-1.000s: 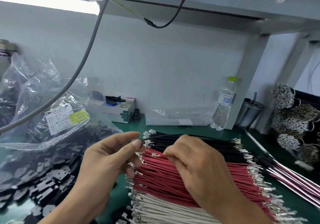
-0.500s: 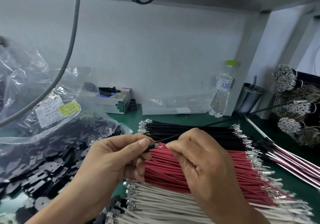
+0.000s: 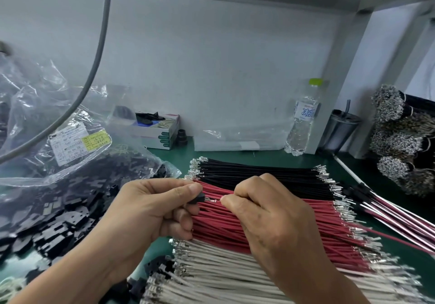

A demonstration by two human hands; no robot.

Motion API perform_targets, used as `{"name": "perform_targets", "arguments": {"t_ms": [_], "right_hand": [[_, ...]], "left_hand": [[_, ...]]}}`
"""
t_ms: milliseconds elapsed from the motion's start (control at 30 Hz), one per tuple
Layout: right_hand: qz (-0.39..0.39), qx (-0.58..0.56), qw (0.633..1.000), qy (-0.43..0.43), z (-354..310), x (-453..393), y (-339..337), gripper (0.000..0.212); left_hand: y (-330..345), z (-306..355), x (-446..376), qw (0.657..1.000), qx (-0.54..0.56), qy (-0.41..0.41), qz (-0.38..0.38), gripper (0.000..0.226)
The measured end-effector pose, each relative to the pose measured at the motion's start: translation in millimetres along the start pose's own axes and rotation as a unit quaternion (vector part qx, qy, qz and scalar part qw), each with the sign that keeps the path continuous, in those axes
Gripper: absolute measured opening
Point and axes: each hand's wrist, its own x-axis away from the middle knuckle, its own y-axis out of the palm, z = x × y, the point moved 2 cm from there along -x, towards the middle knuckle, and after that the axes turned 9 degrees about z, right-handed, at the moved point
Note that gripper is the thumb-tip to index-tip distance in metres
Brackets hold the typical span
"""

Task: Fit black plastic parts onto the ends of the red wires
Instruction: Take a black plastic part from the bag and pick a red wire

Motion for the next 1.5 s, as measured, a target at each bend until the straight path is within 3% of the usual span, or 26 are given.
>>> {"name": "perform_targets", "arguments": {"t_ms": [333,467,633,800,1100,1333,1500], "right_hand": [[0.010,-0.009,1.000,0.014,0.1,2.7,7.0,0.009],[0.011,-0.099,0.990,0.101,6.7,2.5,9.1,0.010],[-0.003,-0.164,0.978,0.130,11.2,2.5,3.1,0.015],[0.005,-0.110,0.989,0.096,7.7,1.9,2.9,0.012],[-0.016,-0.004,0.999,0.028,3.1,2.1,6.5,0.013],[0.010,-0.150,0.977,0.154,5.2,7.2,9.4,0.015],[0.003,-0.067,0.991,0.117,1.6,5.2,9.4,0.015]], "left_hand": [[2.1,-0.6,1.8,0.999,0.006,-0.026,0.019,0.034],[4.2,1.3,4.2,0.999,0.002,-0.041,0.000,0.034],[4.5,4.4,4.3,0.997,0.019,-0.073,-0.025,0.032],[6.0,4.8,6.2,0.995,0.035,-0.087,-0.038,0.024],[7.5,4.2,7.6,0.999,-0.022,-0.024,0.034,0.031],[13.4,0.2,9.9,0.998,0.040,-0.043,0.007,0.035],[14.4,-5.3,9.3,0.998,0.045,-0.028,0.029,0.040]]}}
